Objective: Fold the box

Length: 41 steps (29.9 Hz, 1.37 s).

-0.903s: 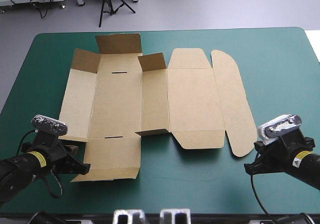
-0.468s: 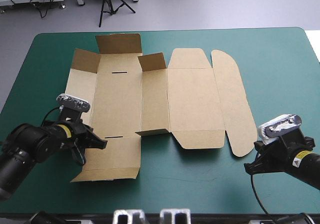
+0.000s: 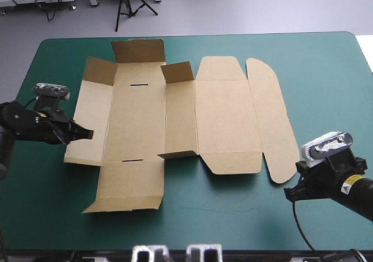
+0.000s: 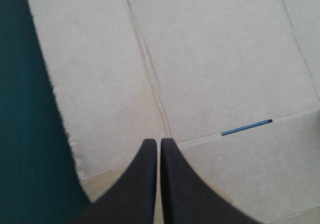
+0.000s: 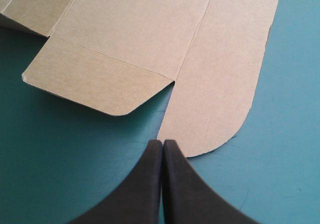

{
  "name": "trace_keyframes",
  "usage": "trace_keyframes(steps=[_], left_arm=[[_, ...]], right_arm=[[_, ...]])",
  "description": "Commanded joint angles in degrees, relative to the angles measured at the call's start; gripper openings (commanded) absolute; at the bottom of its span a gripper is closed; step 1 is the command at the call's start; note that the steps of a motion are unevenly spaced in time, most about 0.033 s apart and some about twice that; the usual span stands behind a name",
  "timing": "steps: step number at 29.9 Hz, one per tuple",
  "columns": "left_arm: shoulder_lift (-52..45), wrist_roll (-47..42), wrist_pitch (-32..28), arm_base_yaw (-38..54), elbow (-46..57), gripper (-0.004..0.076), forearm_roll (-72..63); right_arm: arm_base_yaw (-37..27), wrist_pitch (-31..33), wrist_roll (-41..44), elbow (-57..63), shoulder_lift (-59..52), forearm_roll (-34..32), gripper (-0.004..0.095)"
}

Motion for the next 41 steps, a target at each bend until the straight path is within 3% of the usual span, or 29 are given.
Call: trace_keyframes(steps=[1, 7, 14, 20, 24, 33, 41], left_arm=[[1.03, 5.88, 2.70, 9.65, -2.12, 0.0017, -6.71], [6.35, 11.93, 3.40, 22.31, -2.25, 0.0017, -11.87], [17.50, 12.55, 4.16, 24.77, -6.69, 0.0048, -20.68], [28.21, 13.02, 12.36, 24.76, -11.77, 0.0314, -25.01], [31.90, 13.17, 12.51, 24.76, -12.16, 0.0459, -27.58], [33.48, 14.43, 12.51, 22.93, -12.16, 0.0454, -28.55], [33.87, 13.60, 12.51, 15.11, -12.16, 0.0454, -20.66]], right_arm=[[0.03, -3.95, -0.32, -1.26, 0.37, 0.36, -0.0019], [0.03, -3.80, -0.32, -1.26, 0.37, 0.49, -0.0018], [0.03, -3.22, -1.40, -1.26, 0.37, 3.33, -0.0019], [0.03, -3.22, -3.32, -1.26, 0.37, 4.50, -0.0018], [0.03, -3.22, -3.32, -1.26, 0.37, 4.50, -0.0019], [0.03, -3.70, -3.32, -1.26, 0.37, 4.50, -0.0019], [0.03, -3.70, -3.32, -1.26, 0.37, 4.50, -0.0019]])
